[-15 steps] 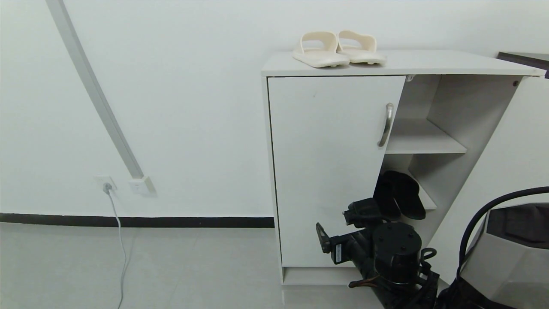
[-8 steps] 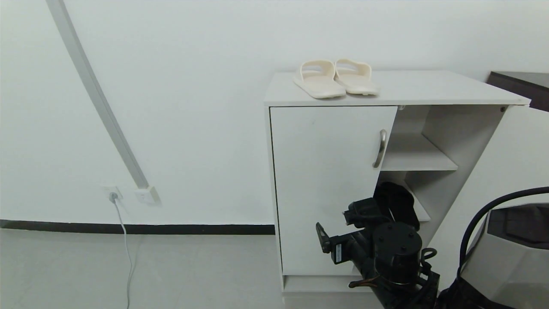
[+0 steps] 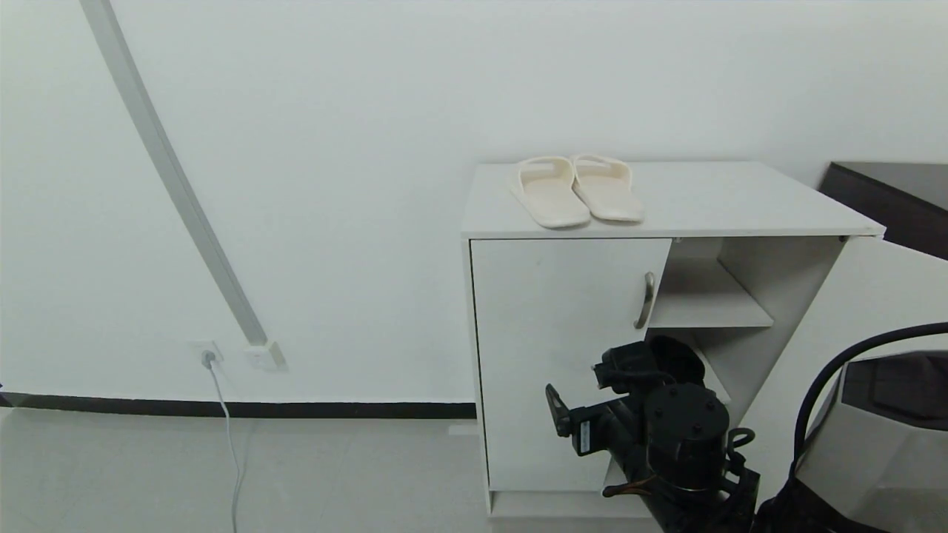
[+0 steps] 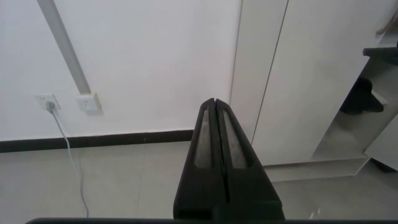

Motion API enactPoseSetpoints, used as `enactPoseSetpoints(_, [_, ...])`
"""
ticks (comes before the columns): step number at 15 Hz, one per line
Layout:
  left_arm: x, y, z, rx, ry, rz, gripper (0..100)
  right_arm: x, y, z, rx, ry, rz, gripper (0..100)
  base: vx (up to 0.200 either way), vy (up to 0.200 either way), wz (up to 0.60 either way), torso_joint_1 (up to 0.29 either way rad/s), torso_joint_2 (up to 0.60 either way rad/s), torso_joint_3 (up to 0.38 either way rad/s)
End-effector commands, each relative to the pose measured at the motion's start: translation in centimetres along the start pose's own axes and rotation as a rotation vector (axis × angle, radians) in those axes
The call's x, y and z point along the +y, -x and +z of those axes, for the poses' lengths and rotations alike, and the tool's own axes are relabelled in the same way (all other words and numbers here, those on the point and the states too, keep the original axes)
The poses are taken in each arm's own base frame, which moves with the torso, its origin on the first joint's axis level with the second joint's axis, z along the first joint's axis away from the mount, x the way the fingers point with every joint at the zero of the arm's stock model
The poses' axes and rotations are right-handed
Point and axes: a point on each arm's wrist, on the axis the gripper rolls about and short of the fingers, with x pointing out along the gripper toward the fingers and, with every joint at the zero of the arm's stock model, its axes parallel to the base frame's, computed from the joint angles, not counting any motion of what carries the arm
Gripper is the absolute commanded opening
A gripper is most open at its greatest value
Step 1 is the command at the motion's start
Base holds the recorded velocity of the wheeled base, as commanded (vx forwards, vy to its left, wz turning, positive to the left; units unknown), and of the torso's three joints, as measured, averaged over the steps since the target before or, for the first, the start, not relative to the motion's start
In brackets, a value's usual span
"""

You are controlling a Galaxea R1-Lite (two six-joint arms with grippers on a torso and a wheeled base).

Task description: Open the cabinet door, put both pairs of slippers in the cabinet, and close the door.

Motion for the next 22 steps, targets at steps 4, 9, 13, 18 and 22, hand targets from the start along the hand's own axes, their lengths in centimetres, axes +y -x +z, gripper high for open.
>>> enactPoseSetpoints(4, [0.0, 0.0, 0.0, 0.001, 0.000, 0.000, 0, 0.0, -0.1, 0.0, -0.001, 0.000, -0.001, 100, 0.000, 0.000, 0.00, 0.189, -0.51, -0.311])
enactPoseSetpoints(9, [0.0, 0.0, 0.0, 0.001, 0.000, 0.000, 0, 0.0, 0.0, 0.0, 0.001, 0.000, -0.001, 100, 0.000, 0.000, 0.00, 0.218, -0.53, -0.311])
enactPoseSetpoints(13, [0.0, 0.0, 0.0, 0.001, 0.000, 0.000, 0, -0.1, -0.1, -0.1, 0.005, 0.003, -0.003, 100, 0.000, 0.000, 0.00, 0.248, -0.57, -0.322])
enactPoseSetpoints(18, [0.0, 0.0, 0.0, 0.001, 0.000, 0.000, 0, -0.2, -0.2, -0.1, -0.001, 0.014, -0.007, 100, 0.000, 0.000, 0.00, 0.247, -0.53, -0.299])
enactPoseSetpoints(22, [0.0, 0.0, 0.0, 0.001, -0.001, 0.000, 0, -1.0, -2.5, 3.8, 0.000, 0.005, -0.065, 100, 0.000, 0.000, 0.00, 0.181, -0.38, -0.205])
